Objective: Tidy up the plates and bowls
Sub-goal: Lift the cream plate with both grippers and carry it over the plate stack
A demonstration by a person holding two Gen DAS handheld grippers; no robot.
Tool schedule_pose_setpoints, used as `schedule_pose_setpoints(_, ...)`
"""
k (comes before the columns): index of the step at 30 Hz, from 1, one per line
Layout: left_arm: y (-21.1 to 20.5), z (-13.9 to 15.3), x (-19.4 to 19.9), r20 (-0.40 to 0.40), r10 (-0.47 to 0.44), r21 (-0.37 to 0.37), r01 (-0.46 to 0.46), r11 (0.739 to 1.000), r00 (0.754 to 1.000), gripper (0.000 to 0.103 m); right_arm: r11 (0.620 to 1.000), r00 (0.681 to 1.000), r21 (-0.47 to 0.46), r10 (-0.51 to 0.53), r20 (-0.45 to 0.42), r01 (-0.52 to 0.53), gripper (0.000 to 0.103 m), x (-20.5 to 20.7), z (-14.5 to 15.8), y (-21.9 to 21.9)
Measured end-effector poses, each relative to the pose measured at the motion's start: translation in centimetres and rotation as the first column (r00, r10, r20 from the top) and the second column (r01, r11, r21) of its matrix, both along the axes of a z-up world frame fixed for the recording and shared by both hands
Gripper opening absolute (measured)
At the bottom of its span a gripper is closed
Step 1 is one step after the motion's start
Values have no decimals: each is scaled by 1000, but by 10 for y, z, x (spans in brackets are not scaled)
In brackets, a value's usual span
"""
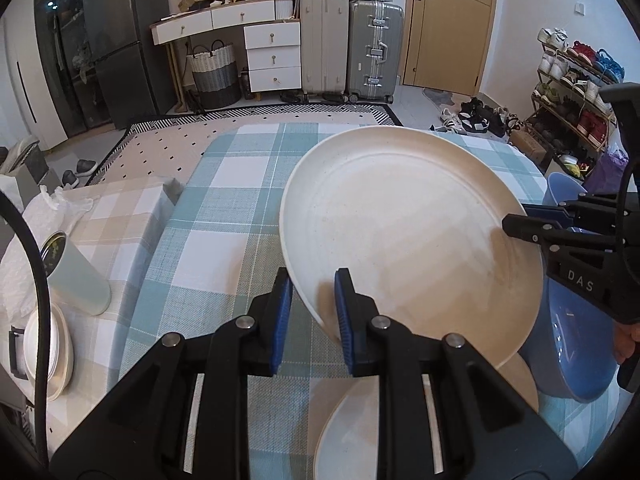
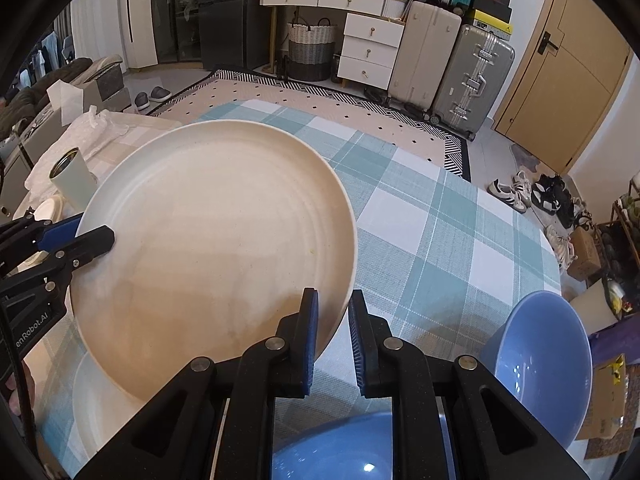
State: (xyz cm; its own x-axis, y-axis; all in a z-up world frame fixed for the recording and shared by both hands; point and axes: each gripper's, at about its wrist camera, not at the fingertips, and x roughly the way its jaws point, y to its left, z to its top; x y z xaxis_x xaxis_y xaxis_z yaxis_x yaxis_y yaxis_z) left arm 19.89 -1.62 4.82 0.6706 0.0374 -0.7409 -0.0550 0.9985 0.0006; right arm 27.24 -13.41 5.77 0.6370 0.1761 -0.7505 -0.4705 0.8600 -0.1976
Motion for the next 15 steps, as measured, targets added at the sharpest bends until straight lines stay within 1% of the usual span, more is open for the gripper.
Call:
schedule_pose_setpoints(6, -1, 8, -27, 16, 6, 19, -7, 1000, 1000, 19, 1000, 1000, -2, 12, 18, -12, 15, -22, 3, 4)
schedule_pose_setpoints(15, -5, 12, -67, 33, -5, 28, 4, 1000, 999, 19, 1000, 1000, 9, 19, 22, -19, 16, -51, -2, 2)
